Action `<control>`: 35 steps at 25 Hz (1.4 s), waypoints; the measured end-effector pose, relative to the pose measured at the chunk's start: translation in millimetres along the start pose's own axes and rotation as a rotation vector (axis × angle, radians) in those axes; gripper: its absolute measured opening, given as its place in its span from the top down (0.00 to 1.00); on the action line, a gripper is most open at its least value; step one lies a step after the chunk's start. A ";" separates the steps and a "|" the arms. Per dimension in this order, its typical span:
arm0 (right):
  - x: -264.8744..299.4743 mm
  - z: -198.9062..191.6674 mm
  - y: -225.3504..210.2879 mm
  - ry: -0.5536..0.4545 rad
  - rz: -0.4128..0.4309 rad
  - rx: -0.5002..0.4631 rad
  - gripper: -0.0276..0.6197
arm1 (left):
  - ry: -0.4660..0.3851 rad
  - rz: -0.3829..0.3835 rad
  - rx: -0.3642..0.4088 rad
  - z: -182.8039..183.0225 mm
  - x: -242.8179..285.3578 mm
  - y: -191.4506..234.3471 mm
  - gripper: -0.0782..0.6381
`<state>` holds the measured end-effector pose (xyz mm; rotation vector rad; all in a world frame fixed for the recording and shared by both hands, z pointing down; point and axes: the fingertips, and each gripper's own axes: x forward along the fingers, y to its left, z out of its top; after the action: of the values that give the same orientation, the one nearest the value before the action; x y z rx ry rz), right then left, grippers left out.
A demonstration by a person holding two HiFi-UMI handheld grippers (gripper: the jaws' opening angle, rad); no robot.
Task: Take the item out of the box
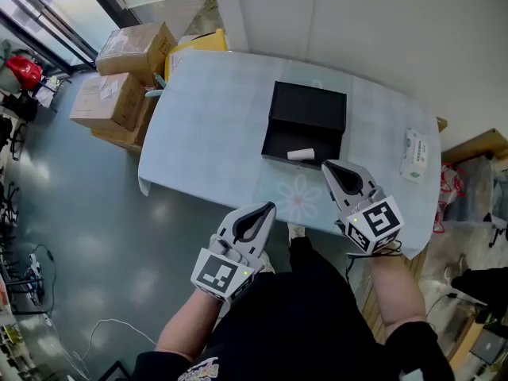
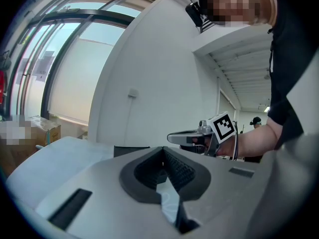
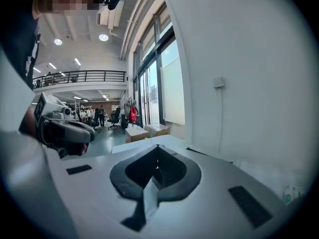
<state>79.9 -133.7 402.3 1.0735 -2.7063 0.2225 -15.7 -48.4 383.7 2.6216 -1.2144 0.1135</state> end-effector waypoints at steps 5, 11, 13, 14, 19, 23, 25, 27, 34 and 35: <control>24.0 -7.6 -21.2 0.046 0.033 -0.032 0.94 | 0.004 0.014 -0.020 0.4 19.9 10.5 0.88; 53.2 -32.0 -40.1 0.146 0.109 -0.079 0.94 | 0.019 0.041 -0.026 -3.7 43.6 23.1 0.88; 62.2 -44.3 -46.4 0.197 0.143 -0.079 0.94 | 0.017 0.040 -0.042 -6.2 51.1 24.2 0.88; 66.5 -50.3 -49.5 0.220 0.157 -0.079 0.94 | 0.017 0.042 -0.049 -7.4 54.4 25.1 0.88; 85.9 -76.9 -62.3 0.315 0.212 -0.112 0.94 | 0.032 0.065 -0.068 -15.2 68.0 32.1 0.88; 99.0 -96.6 -67.4 0.387 0.283 -0.125 0.94 | 0.031 0.066 -0.091 -21.8 79.0 33.4 0.88; 103.5 -105.8 -67.2 0.435 0.328 -0.151 0.94 | 0.034 0.074 -0.097 -22.2 82.2 35.6 0.88; 107.1 -117.2 -66.7 0.487 0.369 -0.193 0.94 | 0.040 0.082 -0.104 -24.6 84.2 37.6 0.88; 115.2 -157.9 -66.4 0.637 0.479 -0.338 0.84 | 0.058 0.103 -0.124 -33.5 90.2 41.8 0.88; 115.3 -162.7 -66.8 0.659 0.493 -0.365 0.83 | 0.060 0.105 -0.124 -34.3 90.8 41.5 0.88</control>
<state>68.4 -221.7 592.9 0.1644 -2.2227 0.1204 13.0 -132.6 440.5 2.4317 -1.2947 0.1307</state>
